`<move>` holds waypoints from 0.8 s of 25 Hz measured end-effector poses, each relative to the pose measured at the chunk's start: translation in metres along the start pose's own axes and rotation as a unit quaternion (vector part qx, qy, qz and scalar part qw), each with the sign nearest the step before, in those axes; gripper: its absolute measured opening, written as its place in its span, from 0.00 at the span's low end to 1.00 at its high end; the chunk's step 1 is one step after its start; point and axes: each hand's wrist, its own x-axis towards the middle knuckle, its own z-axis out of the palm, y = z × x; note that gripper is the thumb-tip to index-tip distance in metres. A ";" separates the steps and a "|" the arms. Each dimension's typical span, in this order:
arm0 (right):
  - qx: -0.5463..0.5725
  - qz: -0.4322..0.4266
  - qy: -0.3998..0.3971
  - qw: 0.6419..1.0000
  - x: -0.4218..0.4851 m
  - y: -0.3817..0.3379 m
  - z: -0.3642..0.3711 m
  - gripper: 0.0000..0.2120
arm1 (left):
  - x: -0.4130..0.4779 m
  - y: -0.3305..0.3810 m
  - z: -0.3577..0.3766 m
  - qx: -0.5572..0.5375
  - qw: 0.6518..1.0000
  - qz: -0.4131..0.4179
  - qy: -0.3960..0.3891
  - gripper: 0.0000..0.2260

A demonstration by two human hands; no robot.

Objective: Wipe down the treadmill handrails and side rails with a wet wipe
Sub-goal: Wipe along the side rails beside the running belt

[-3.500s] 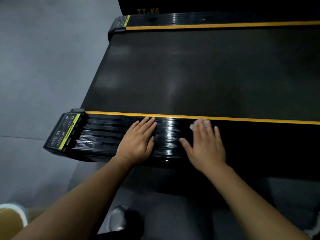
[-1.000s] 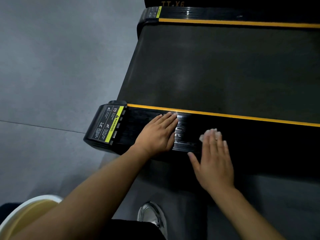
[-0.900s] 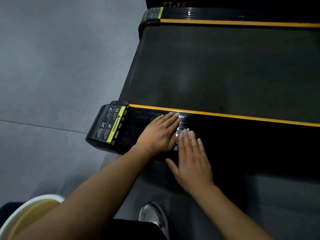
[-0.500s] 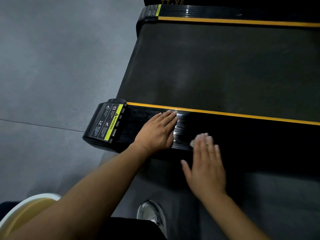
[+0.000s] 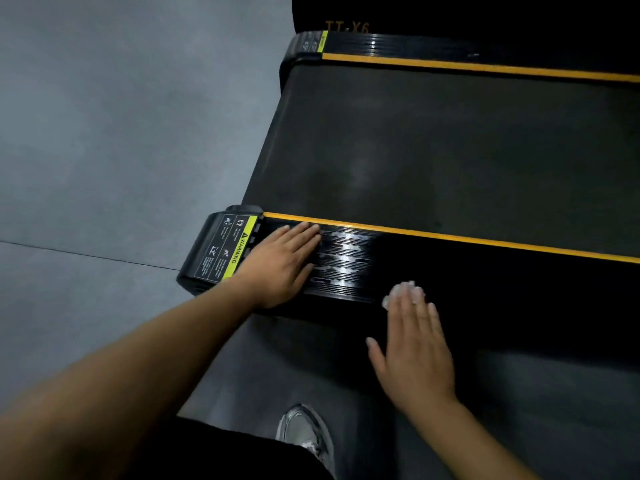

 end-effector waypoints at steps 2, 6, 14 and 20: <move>0.020 -0.057 0.002 0.998 0.022 -0.057 0.005 0.44 | -0.015 -0.021 -0.003 0.020 0.999 -0.041 0.003 0.32; 0.023 -0.088 -0.009 0.996 0.038 -0.101 0.007 0.44 | -0.016 -0.016 0.000 0.025 0.998 -0.062 0.006 0.32; 0.039 -0.048 -0.032 0.998 0.042 -0.081 0.000 0.44 | -0.015 -0.017 -0.004 -0.026 0.997 -0.070 0.022 0.29; -0.008 -0.101 -0.048 0.994 0.070 -0.099 0.000 0.47 | -0.016 -0.023 -0.007 -0.096 0.988 -0.102 0.060 0.25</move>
